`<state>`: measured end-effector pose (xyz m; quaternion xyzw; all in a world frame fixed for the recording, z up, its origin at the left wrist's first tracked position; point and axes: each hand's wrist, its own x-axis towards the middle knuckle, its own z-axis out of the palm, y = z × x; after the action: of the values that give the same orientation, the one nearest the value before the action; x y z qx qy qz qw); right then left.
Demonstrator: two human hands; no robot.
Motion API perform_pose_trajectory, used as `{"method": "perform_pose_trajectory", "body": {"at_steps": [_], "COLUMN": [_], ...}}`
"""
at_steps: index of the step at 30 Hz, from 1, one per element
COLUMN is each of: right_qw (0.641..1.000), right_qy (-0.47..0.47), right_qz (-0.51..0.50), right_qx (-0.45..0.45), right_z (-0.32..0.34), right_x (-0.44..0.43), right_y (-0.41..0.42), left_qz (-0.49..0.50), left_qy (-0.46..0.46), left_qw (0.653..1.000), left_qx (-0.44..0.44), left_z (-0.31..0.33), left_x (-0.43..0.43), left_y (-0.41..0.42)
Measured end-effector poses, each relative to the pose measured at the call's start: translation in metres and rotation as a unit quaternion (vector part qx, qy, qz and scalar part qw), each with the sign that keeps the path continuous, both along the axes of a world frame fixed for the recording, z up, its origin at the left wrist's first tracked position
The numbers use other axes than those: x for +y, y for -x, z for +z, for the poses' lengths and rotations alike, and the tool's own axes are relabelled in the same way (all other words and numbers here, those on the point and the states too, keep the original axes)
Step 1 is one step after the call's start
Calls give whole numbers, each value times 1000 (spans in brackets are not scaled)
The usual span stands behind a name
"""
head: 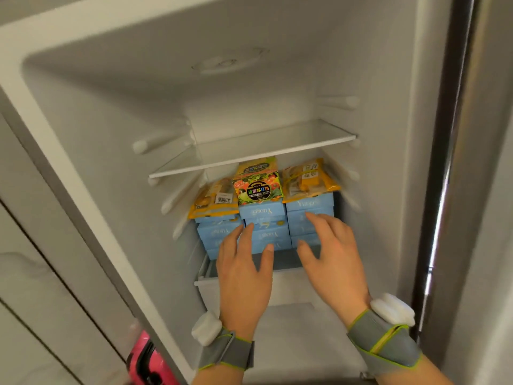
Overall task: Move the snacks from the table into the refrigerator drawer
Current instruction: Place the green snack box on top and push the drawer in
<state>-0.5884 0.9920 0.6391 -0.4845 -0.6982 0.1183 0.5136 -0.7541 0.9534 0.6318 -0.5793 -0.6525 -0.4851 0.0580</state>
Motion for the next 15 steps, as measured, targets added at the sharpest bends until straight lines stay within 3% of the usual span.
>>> {"method": "perform_pose_trajectory", "body": {"at_steps": [15], "right_qw": [999], "right_qy": [19], "right_qz": [-48], "right_qx": [2], "right_z": [19], "right_x": [-139], "right_y": [-5], "left_qz": [-100], "left_qy": [15], "left_qw": [993], "left_qx": [-56], "left_z": [-7], "left_x": [-109], "left_y": [8]}}
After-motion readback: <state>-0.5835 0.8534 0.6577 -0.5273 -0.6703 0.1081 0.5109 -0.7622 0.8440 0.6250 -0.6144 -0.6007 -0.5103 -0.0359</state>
